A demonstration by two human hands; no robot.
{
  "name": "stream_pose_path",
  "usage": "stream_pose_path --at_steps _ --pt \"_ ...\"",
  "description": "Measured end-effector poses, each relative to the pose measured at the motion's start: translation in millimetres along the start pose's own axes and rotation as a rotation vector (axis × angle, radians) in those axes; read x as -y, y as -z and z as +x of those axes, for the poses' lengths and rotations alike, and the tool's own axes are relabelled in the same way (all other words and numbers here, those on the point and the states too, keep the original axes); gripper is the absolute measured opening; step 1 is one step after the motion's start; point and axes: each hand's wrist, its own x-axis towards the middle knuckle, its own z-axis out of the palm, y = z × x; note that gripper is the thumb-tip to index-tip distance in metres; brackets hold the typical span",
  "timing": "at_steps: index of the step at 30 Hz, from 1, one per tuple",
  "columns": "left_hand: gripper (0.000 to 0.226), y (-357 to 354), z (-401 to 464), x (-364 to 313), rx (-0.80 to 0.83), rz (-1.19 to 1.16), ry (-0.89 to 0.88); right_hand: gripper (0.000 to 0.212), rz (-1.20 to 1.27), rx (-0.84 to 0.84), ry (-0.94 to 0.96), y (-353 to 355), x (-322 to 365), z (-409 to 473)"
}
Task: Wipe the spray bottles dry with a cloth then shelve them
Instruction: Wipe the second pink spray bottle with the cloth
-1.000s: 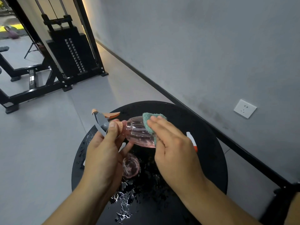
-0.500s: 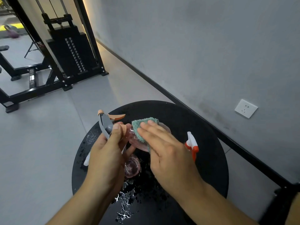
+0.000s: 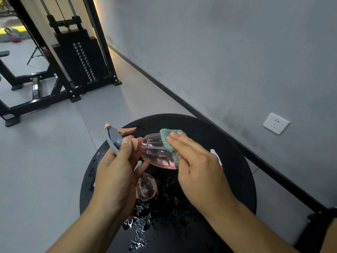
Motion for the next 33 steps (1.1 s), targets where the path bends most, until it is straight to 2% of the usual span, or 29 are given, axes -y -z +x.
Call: stream_pose_path --at_steps 2,7,12,17,23,28,33 --pt "0.019 -0.6 -0.5 -0.4 -0.002 -0.004 -0.007 0.048 -0.014 -0.016 -0.007 -0.5 2.3 -1.1" --pt "0.023 -2.4 -2.2 6.2 0.025 0.013 0.009 0.045 0.022 0.087 0.073 -5.9 -0.9 -3.0" --pt "0.024 -3.1 3.7 -1.6 0.001 -0.027 -0.009 0.047 0.067 -0.03 -0.026 -0.1 -9.6 3.7" --pt "0.024 -3.5 1.4 5.9 0.017 0.022 0.011 0.046 0.047 0.053 0.021 -4.4 -1.9 0.0" --pt "0.021 -4.7 1.5 1.7 0.014 -0.003 -0.002 0.047 0.056 -0.029 -0.007 0.6 -8.6 2.9" --pt "0.022 -6.3 -1.6 7.7 0.026 0.014 0.017 0.045 0.003 0.056 0.052 -1.9 -4.2 0.0" --pt "0.021 -3.5 4.2 -0.9 0.012 -0.02 0.007 0.048 0.074 -0.018 -0.018 0.4 -11.5 4.1"
